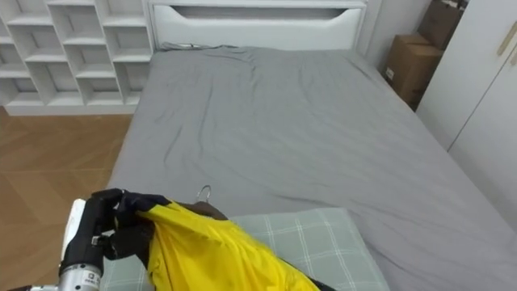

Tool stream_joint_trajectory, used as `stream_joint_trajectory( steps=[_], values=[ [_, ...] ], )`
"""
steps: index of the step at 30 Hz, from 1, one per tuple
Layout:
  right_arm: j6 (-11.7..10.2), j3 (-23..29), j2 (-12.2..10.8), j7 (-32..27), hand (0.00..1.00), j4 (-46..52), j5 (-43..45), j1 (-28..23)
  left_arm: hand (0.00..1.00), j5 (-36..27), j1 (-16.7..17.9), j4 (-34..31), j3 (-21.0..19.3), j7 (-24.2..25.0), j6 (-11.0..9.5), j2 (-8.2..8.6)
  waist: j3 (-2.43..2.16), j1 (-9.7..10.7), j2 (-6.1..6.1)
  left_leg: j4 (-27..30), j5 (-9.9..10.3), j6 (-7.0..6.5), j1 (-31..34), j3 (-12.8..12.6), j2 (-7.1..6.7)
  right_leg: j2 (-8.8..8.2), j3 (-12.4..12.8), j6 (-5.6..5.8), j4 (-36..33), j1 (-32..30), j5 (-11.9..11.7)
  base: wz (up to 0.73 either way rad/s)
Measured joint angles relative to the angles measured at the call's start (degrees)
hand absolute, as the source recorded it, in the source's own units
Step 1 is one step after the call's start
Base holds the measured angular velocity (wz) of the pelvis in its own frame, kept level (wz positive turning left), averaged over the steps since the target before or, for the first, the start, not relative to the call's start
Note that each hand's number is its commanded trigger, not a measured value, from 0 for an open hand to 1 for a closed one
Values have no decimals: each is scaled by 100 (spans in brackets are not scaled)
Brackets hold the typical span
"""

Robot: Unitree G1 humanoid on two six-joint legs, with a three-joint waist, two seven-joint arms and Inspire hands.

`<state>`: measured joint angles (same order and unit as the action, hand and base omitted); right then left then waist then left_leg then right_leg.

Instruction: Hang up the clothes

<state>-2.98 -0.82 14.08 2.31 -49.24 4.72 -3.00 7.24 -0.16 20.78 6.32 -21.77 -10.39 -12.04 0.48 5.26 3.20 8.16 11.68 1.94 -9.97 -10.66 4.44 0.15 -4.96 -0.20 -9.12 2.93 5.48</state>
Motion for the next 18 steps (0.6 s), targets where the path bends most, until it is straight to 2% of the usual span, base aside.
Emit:
stream_joint_trajectory(
  steps=[8,10,14,18],
  values=[
    [-15,49,66,113,0,1454,-46,9,100,-2,-81,-283,-175,226,1,-60,28,-88,18,8,1,-1,1,15,-3,0,6,-1,-44,-8,10,1],
    [-144,48,67,229,0,2018,-238,17,100,-2,-85,-560,-171,301,2,-87,27,-83,18,11,2,-1,34,53,2,1,-38,-2,-26,-10,10,10],
    [-318,45,67,508,0,2347,-337,38,100,0,-84,-912,-175,353,4,-118,18,-115,-27,9,2,0,42,69,6,-1,-72,-8,30,11,4,5],
    [-325,33,67,848,0,2340,-496,12,100,6,-85,-1196,-175,373,3,-159,9,-120,-54,9,2,0,24,68,8,-7,-81,-12,22,11,-2,0]
  ],
)
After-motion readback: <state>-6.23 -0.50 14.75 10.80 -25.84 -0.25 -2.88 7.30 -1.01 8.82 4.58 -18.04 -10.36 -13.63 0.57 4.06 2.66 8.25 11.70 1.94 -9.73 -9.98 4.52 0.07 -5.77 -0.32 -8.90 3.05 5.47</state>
